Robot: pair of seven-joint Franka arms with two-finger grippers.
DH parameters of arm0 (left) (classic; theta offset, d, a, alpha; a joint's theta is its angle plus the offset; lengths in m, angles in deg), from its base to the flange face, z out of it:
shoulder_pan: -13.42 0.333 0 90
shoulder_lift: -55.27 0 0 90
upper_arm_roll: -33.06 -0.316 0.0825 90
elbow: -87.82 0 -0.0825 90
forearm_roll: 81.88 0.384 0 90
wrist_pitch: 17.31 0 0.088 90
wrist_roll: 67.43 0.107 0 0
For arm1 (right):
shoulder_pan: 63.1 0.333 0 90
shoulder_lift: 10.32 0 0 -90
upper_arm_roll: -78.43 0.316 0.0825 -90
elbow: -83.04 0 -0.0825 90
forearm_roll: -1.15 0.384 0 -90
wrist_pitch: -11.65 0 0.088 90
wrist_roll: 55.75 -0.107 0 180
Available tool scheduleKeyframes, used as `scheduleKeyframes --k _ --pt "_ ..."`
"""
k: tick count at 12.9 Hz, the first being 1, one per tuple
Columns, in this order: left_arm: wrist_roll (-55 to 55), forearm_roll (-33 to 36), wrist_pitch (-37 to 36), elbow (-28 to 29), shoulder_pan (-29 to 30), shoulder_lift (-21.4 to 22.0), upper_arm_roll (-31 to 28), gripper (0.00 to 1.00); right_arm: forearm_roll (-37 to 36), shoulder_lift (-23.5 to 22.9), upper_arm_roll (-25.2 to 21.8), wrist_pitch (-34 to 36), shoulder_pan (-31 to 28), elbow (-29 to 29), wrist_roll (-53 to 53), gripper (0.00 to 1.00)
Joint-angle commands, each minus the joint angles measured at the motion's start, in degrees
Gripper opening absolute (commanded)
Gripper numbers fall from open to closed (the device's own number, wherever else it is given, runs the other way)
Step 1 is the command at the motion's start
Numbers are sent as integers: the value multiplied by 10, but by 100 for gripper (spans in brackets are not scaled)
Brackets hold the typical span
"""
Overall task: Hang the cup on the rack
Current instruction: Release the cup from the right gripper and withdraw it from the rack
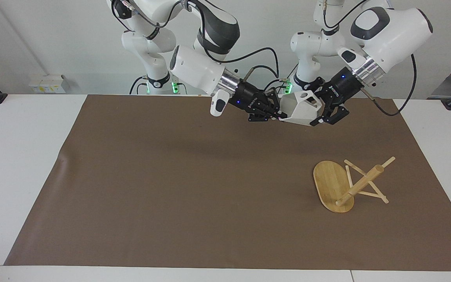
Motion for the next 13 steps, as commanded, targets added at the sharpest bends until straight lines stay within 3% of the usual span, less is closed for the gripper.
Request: scheduleKeyframes --k 1,6,9,11,12,13 --pt "-14 -14 -11 5 -12 9 -1 0 -1 2 11 -17 -7 8 -9 0" --pt "-23 -13 -13 4 -12 10 -2 0 -1 3 11 -18 -6 8 -42 0" --pt "-24 -13 -15 4 -12 12 -2 0 -1 3 11 -18 -6 8 -43 38" --pt "-26 -13 -16 4 -12 12 -2 0 -1 3 11 -18 -6 8 -43 54" --pt "-27 -13 -16 4 -12 12 -2 0 -1 3 11 -19 -6 8 -43 68" --pt "-28 -13 -15 3 -12 12 -2 0 -1 3 11 -19 -6 9 -43 95"
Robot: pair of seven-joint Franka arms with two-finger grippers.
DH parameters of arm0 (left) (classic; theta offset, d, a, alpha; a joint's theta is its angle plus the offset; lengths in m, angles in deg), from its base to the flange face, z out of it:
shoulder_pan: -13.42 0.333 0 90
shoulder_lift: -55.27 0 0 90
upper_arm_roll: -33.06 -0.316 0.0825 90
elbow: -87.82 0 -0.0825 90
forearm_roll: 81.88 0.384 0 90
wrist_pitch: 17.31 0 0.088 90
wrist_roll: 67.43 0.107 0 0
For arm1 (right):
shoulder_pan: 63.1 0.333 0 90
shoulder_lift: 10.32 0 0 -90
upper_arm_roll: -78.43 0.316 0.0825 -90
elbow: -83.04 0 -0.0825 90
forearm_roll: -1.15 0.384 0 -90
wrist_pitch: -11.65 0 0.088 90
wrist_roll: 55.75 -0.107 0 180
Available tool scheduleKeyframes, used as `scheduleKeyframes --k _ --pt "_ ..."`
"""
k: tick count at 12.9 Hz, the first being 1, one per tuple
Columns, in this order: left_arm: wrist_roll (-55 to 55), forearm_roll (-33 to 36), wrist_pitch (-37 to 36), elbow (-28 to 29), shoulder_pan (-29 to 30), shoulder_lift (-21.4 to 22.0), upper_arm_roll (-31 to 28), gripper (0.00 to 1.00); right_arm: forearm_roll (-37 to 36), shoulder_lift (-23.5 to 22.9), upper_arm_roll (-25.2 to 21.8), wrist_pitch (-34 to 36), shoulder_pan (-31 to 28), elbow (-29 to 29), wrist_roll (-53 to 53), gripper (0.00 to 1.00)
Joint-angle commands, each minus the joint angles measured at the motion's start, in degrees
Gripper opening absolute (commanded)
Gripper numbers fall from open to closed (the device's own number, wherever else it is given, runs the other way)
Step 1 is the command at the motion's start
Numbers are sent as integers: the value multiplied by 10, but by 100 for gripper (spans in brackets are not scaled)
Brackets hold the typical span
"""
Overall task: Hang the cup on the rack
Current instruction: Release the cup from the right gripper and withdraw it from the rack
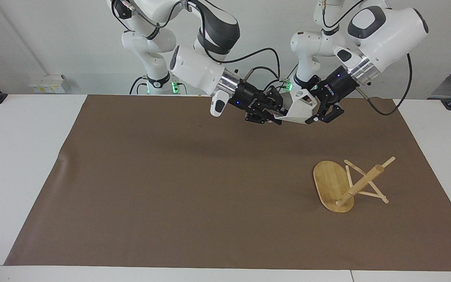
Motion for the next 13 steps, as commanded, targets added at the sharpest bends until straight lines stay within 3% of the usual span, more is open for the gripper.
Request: scheduleKeyframes --k 1,7,9,13 --pt "-9 -10 -8 3 -6 9 -6 0 -1 3 10 -16 -7 7 -14 100" --pt "-47 10 -10 4 -1 10 -8 0 -16 4 4 -17 -10 13 -6 100" --pt "-92 36 -11 4 1 10 -8 0 -82 3 -3 -17 -17 17 6 100" --pt "-190 87 -9 5 -2 9 -7 0 -204 3 -70 -14 -26 29 71 100"
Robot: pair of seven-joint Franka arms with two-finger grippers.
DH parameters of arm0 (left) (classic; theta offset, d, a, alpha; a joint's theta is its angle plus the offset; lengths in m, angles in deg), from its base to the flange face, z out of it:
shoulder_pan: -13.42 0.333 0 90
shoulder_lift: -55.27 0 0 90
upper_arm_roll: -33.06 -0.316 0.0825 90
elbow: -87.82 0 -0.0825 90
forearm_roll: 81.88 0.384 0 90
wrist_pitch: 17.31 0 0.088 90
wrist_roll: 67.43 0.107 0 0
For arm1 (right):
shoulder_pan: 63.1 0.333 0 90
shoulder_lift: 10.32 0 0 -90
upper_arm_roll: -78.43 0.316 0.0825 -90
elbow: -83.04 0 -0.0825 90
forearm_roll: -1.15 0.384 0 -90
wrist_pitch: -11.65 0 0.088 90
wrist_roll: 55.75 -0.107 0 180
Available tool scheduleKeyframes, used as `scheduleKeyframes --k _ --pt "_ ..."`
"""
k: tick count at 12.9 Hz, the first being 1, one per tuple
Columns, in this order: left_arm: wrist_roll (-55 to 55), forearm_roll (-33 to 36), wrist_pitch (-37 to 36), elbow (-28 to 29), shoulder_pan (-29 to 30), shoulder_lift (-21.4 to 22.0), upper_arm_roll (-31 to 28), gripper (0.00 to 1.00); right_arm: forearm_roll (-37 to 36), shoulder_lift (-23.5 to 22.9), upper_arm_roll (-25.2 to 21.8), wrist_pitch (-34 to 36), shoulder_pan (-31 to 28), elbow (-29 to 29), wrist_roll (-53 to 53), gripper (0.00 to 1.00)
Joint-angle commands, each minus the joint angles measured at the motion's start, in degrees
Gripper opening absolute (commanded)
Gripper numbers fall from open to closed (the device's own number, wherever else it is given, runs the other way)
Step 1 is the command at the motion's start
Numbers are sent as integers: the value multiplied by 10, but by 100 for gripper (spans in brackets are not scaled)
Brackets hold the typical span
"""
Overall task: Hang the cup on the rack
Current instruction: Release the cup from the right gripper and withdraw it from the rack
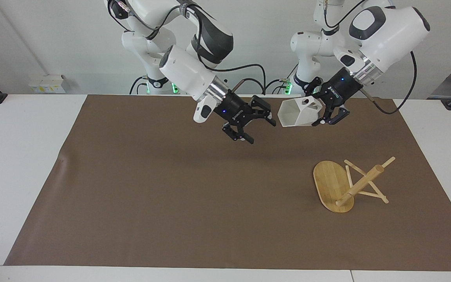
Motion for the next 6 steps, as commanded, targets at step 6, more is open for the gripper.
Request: scheduleKeyframes --k 6 --pt "-304 149 62 25 -33 5 6 0 -74 20 -119 29 -14 43 107 100"
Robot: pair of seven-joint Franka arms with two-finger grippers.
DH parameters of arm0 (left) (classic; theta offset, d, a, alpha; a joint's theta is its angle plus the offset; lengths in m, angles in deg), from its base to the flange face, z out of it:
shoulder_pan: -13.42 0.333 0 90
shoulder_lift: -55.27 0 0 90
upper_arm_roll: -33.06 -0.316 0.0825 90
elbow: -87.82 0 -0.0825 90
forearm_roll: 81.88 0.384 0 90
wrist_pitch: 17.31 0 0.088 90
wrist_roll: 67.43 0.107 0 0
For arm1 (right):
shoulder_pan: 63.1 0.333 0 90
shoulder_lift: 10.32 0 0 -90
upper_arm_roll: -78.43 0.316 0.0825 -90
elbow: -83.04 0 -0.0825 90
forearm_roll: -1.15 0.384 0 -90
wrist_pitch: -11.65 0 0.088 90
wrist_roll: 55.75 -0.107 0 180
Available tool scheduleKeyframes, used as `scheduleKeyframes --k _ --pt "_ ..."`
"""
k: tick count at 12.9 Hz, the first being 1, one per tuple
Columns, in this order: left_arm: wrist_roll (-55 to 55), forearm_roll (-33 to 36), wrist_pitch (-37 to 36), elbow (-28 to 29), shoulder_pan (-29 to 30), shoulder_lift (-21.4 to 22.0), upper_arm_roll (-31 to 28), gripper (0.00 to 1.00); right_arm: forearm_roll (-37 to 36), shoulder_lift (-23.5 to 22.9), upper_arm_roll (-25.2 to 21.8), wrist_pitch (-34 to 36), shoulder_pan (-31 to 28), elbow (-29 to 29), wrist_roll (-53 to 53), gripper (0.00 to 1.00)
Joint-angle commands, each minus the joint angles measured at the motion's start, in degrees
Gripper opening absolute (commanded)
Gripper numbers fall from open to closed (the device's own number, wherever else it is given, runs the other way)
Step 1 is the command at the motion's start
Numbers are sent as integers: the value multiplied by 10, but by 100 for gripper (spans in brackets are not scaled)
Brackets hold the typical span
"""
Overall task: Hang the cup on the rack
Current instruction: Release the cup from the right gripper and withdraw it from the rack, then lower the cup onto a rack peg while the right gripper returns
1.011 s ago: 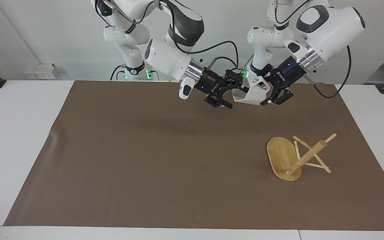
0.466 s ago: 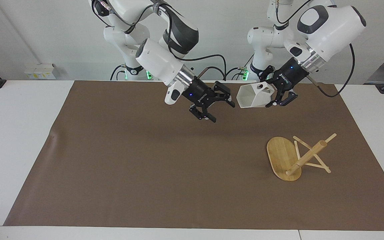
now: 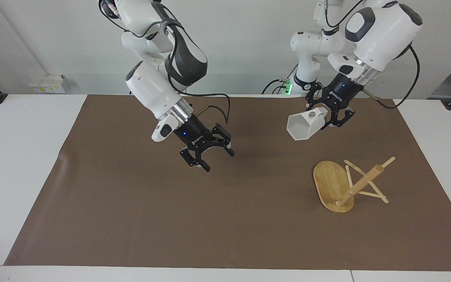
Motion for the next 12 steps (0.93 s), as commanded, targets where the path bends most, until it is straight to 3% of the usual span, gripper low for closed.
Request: scheduleKeyframes --k 1,3,7,12 --pt "-96 24 38 20 -14 2 -3 0 -94 20 -41 39 -4 18 12 100" --pt "-141 24 81 41 -11 -10 -3 0 -190 22 -71 72 -7 16 27 100" --pt "-228 24 143 37 -11 -67 -3 0 -214 33 -132 149 -9 14 60 100" --pt "-249 23 165 35 2 -80 -6 0 -280 54 -187 273 -11 8 57 100"
